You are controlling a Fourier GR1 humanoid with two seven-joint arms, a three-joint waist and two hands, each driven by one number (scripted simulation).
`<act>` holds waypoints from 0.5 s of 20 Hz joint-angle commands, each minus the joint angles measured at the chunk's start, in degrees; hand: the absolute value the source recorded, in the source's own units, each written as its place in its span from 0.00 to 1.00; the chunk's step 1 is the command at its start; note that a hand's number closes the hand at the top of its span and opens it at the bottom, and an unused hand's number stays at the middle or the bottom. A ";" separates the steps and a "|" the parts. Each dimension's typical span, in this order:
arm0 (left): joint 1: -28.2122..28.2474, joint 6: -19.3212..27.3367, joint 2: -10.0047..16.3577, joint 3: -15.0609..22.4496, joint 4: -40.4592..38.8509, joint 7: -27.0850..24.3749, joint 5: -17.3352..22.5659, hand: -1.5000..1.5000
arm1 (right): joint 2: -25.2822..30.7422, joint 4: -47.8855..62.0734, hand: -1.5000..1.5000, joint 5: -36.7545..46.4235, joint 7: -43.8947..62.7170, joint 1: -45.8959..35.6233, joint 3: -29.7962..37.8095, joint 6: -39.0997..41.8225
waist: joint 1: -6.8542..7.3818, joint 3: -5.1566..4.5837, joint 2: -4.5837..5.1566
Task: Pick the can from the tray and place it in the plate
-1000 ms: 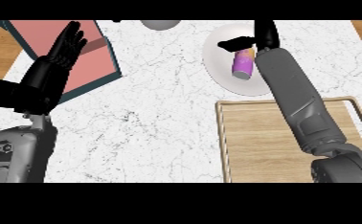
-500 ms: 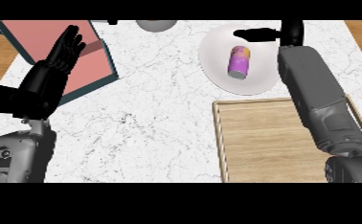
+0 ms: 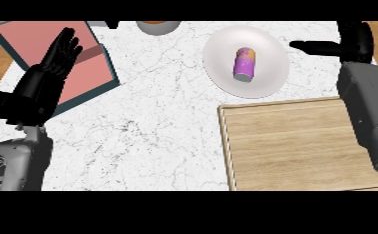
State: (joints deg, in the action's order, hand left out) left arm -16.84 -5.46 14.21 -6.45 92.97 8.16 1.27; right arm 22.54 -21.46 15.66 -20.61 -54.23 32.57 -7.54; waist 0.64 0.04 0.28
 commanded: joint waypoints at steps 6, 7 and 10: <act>1.21 1.22 -1.50 0.64 3.35 2.18 -0.62 0.50 | 10.69 -1.59 0.00 -2.84 -5.57 10.74 -0.18 14.18 | -0.81 0.00 -0.34; 2.11 -0.99 0.51 -1.42 2.14 0.31 0.57 0.50 | 10.06 0.62 0.00 -2.83 -6.84 9.16 -0.38 12.08 | 0.15 0.01 0.00; 3.49 0.11 -1.62 0.42 2.33 -1.54 -1.30 0.50 | 10.41 -0.06 0.00 -4.30 -7.70 11.37 -0.42 12.97 | -0.06 0.00 -0.10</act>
State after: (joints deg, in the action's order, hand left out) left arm -15.08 -5.81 13.59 -6.69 94.32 7.91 1.05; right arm 31.77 -21.39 12.56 -26.38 -45.82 32.47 3.26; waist 0.57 0.04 0.22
